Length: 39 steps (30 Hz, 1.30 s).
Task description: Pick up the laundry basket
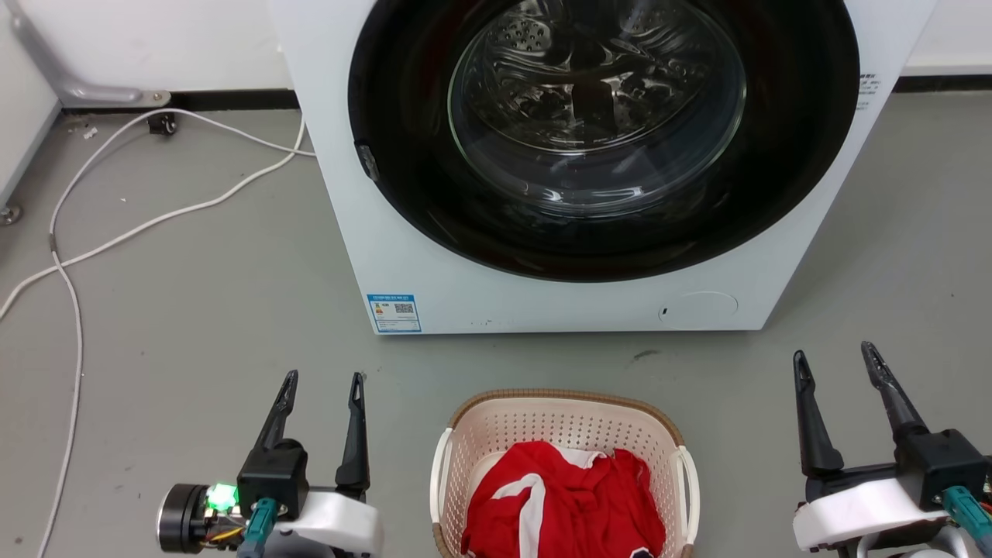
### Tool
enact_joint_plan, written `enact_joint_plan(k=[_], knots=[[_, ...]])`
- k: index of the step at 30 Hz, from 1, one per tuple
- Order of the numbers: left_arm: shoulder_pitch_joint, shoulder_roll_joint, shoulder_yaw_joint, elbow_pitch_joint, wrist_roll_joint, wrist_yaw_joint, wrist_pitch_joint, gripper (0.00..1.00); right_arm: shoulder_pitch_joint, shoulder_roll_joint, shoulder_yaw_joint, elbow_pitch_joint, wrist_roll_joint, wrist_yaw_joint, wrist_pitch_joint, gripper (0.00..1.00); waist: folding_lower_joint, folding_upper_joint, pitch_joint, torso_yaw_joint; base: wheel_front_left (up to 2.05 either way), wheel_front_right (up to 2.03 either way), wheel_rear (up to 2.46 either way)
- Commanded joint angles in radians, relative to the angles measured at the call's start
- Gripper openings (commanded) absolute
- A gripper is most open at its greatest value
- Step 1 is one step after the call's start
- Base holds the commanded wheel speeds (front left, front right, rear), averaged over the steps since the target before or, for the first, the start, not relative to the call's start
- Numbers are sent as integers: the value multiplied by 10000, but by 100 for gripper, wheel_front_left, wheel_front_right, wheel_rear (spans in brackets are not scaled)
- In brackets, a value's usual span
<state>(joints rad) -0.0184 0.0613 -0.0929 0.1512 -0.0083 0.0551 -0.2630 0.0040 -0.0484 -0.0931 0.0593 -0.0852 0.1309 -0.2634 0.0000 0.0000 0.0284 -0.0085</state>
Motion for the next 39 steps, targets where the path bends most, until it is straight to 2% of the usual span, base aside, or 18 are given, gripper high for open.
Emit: enact_joint_plan(k=[1, 7, 14, 15, 20, 25, 39], knots=[[-249, 0, -40, 155, -3, -96, -28, 100, -123, -33, 52, 166, 134, -3, -21, 100, 0, 0, 111, -46, 0, 0, 0], [-974, 37, -133, 916, -27, -383, -28, 100, -681, -30, 360, 1017, 252, -3, -21, 100, 0, 0, 859, -239, 0, 0, 0], [-2244, 104, -250, 2526, -43, -752, -26, 100, -1886, -30, 842, 1988, 271, -3, -23, 100, 0, 0, 2238, -481, 0, 0, 0], [-2854, 126, -321, 3166, -20, -897, -26, 100, -2487, -30, 1024, 2520, 208, -5, -21, 100, 0, 0, 2913, -552, 0, 0, 0], [-3653, 179, -378, 4059, -27, -1034, -26, 100, -3290, -27, 1258, 3428, 93, -5, -21, 100, 0, 0, 3748, -630, 0, 0, 0], [-4673, 312, -427, 5398, -88, -1221, -28, 100, -4322, -27, 1388, 4991, -107, -5, -21, 100, 0, 0, 4823, -735, 0, 0, 0], [-6606, 303, -764, 8007, -237, -1600, -28, 100, -6182, -24, 1186, 8524, -574, -5, -23, 100, 0, 0, 6369, -737, 0, 0, 0]])
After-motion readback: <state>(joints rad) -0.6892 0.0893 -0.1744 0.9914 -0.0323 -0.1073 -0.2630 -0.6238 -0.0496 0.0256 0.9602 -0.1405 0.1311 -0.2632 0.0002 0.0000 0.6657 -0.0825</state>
